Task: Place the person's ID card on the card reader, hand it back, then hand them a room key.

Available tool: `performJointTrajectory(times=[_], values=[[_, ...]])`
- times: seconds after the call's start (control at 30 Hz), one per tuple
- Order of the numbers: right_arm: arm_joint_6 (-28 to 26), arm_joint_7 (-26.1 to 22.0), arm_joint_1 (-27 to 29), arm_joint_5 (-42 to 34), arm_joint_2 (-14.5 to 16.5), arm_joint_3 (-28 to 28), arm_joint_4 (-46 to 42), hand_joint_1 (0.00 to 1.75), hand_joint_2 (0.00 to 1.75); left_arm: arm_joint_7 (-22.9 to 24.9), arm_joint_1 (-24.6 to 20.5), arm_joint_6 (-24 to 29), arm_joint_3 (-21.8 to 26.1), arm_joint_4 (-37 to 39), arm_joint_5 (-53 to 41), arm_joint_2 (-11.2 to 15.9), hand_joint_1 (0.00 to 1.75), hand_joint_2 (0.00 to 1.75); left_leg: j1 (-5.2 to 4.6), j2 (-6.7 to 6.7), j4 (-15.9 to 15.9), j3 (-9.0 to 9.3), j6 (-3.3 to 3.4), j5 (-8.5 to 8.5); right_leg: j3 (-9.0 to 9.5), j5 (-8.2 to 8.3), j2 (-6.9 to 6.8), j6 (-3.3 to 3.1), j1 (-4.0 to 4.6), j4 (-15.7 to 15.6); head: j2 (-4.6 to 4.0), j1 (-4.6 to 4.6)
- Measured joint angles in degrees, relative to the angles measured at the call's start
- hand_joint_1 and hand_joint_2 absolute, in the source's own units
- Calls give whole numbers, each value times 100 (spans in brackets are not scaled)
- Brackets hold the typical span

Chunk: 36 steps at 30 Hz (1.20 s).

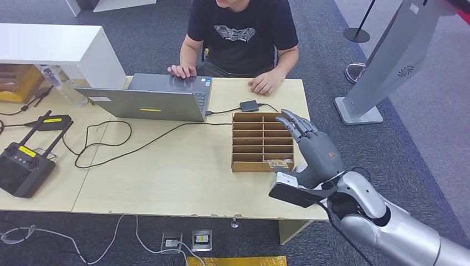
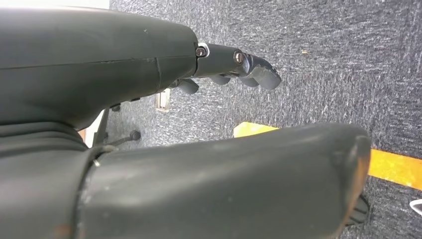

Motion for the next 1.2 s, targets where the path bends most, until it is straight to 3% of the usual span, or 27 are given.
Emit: performJointTrajectory(times=[0.13,0.27,0.73,0.97,1.2], values=[[-518,-598,108,-226,233,148,642,0,175,3,-10,7,1,0,-13,-28,0,0,0,0,0,-1,0,0,0,0,-2,0,0,0,0,-1],[-631,-844,167,-421,435,333,1180,0,175,10,-12,-13,1,0,-27,-49,0,0,0,0,0,-1,0,0,-1,0,-1,0,0,0,0,0],[-829,-1149,172,-835,1048,901,2505,0,175,27,-22,-44,1,0,-42,-55,0,0,0,0,0,-2,0,0,-2,0,0,-1,0,1,0,0],[-924,-1169,172,-859,1209,1087,2837,0,175,27,-22,-61,1,0,-73,-52,0,0,0,0,0,-2,0,0,-2,-1,0,-1,0,1,0,-1],[-1320,-1462,234,-842,1454,1151,3272,0,175,27,-23,-211,-2,0,-207,-13,0,0,1,0,0,-1,0,0,-2,-1,1,-1,1,1,0,-1]])
